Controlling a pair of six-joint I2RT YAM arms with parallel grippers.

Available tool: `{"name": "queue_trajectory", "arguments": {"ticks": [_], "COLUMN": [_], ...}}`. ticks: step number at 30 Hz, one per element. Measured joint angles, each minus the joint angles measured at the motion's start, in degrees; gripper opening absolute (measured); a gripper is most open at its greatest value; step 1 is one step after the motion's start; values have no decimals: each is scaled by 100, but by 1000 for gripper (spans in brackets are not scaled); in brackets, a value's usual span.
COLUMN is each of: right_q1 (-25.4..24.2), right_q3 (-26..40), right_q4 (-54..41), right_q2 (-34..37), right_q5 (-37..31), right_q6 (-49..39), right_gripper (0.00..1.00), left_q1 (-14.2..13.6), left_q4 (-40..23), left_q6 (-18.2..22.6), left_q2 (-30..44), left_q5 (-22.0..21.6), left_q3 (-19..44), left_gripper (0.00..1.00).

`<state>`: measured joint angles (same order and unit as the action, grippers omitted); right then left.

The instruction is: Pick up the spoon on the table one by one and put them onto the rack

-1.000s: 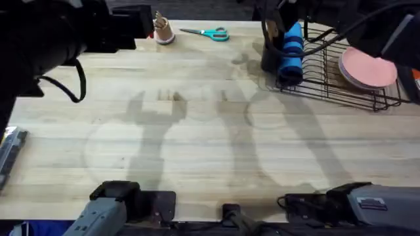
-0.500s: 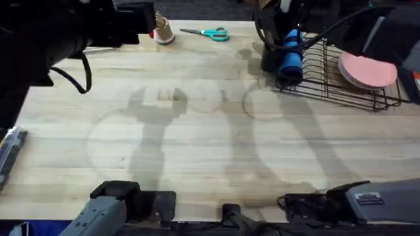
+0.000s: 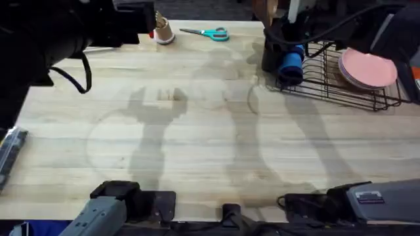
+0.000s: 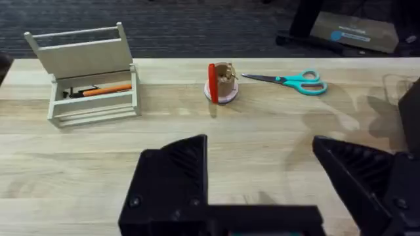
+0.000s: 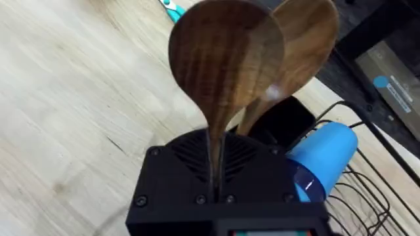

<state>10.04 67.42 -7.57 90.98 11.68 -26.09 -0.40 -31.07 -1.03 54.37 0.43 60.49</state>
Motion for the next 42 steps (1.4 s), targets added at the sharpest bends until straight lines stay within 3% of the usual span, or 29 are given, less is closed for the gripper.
{"name": "queue_trajectory", "arguments": {"ticks": [6,20,21,23,25,26,36,42], "right_q1": [-39,-55,-55,-55,-55,-55,-55,-54], "right_q3": [9,11,11,11,11,11,11,15], "right_q4": [-45,-96,13,77,110,111,11,-874], "right_q2": [0,-2,0,-1,-2,-7,-586,-1081], "right_q5": [11,-11,-11,-11,-13,-12,-11,-12], "right_q6": [12,-352,-380,-400,-399,-415,-342,-198], "right_gripper": [40,415,580,731,941,984,993,993], "left_q1": [0,0,0,0,0,0,0,0], "left_q4": [0,0,0,-2,-2,-1,-1,-1], "left_q6": [2,-1,-1,1,1,2,2,-1], "left_q2": [0,0,0,0,0,0,0,0], "left_q5": [0,0,0,0,0,0,0,0], "left_q3": [0,0,0,0,0,0,0,0], "left_gripper": [992,993,993,993,993,993,993,993]}}
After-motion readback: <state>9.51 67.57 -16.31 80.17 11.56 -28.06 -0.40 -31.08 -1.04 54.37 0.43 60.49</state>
